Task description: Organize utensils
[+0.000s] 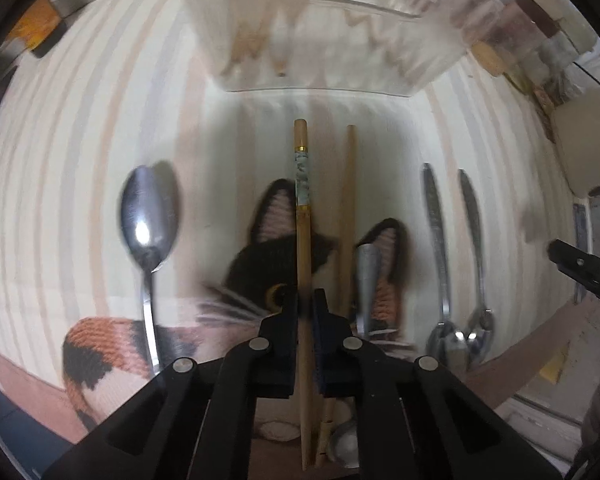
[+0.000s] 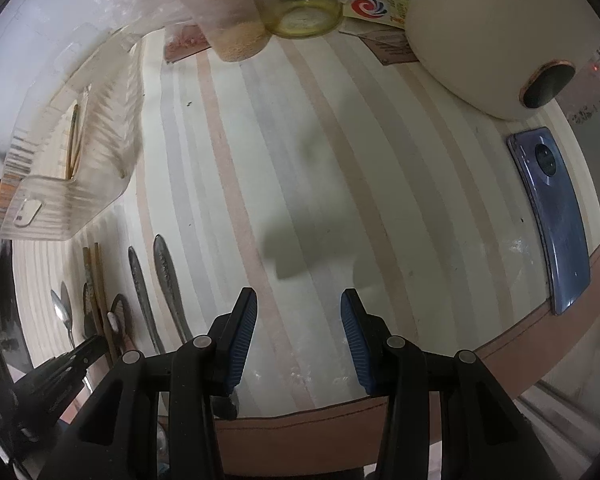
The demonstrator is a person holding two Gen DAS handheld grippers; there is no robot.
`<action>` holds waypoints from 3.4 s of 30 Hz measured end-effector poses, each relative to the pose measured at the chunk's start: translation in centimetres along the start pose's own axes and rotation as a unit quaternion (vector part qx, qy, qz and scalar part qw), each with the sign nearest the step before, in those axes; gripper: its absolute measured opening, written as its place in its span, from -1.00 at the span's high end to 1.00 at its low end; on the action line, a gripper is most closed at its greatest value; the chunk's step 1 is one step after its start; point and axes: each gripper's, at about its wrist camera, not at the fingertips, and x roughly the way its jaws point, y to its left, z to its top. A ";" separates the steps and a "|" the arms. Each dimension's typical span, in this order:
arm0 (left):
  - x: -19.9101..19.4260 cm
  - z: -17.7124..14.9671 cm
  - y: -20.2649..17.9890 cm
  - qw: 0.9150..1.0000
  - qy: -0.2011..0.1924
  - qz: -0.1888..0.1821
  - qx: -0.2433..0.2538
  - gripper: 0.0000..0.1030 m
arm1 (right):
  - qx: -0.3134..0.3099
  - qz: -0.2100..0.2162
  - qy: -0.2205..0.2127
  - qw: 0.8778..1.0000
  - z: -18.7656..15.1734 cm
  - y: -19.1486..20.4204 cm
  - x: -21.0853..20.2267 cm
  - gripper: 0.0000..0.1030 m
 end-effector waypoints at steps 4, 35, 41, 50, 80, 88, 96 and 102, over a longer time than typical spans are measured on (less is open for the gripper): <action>-0.5 -1.5 3.0 0.999 -0.005 0.020 -0.034 0.92 | -0.009 0.038 0.014 0.999 -0.5 2.1 -0.4 0.11; -1.2 -5.8 12.2 0.994 -0.028 0.026 -0.107 0.90 | -0.272 -0.021 0.093 0.958 -3.9 20.8 4.5 0.87; -0.8 -5.6 11.7 0.994 -0.030 0.017 -0.104 0.83 | -0.212 0.056 0.114 0.969 -2.6 19.2 2.8 0.83; -1.3 -6.0 13.1 0.995 -0.031 0.012 -0.097 0.83 | -0.223 0.017 0.103 0.969 -4.3 19.4 5.0 0.76; -2.0 -6.1 10.5 0.996 -0.046 0.036 -0.060 0.91 | -0.248 -0.062 0.058 0.965 -9.3 18.5 6.8 0.87; -2.2 -6.3 9.6 0.998 -0.035 0.032 -0.041 0.78 | -0.231 -0.057 0.073 0.968 -10.4 15.0 7.1 0.84; -2.4 -6.8 8.2 0.998 -0.036 0.041 -0.039 0.78 | -0.240 -0.064 0.062 0.967 -11.2 14.3 7.4 0.84; -2.3 -6.7 6.6 0.997 -0.038 0.059 -0.040 0.92 | -0.236 -0.063 0.053 0.968 -11.3 16.4 6.8 0.87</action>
